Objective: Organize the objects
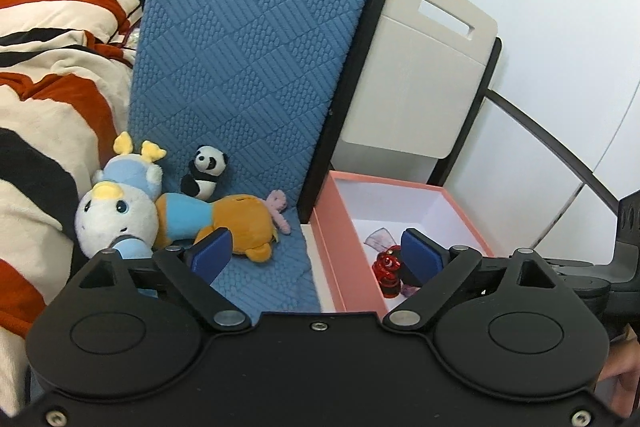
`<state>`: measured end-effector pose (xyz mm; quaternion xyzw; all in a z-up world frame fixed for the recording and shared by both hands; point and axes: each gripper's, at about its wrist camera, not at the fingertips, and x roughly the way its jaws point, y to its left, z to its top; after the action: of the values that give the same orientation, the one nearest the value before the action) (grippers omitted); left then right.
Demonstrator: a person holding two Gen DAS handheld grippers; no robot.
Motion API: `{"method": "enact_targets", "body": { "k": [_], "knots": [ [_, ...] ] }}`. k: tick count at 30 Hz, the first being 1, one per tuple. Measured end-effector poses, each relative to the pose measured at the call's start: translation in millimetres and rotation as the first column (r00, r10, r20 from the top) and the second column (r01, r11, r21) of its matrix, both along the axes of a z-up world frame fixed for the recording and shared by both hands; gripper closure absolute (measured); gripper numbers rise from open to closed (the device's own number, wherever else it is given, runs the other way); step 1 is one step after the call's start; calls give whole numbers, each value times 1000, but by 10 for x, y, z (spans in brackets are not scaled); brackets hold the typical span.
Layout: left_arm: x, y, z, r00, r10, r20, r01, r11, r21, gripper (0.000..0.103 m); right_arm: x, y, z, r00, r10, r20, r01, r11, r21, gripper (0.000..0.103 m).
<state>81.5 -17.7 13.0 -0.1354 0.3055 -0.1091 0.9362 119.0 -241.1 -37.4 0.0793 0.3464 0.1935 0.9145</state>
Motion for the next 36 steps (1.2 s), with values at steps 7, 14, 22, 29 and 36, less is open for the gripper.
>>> {"method": "enact_targets", "body": {
  "k": [7,14,22,29,36],
  "knots": [
    [-17,119,-59,999,34,20,-34,999,-7,11,31,112,-74,1000,18,-16,-19,1000,-12,38],
    [-11,197,-145,998,48,41,-48,999,-5,5,73,214,-184,999,17,-32,-18,1000,-17,38],
    [75,227,-396,994,99,51,-102,994,51,0,158,301,-355,998,25,-50,-27,999,-24,10],
    [306,188,-673,994,100,54,-101,995,24,0,243,358,-550,997,16,-74,-19,999,-40,10],
    [594,221,-942,994,96,60,-97,995,15,0,336,434,-667,999,23,-45,-26,997,-67,10]
  ]
}}
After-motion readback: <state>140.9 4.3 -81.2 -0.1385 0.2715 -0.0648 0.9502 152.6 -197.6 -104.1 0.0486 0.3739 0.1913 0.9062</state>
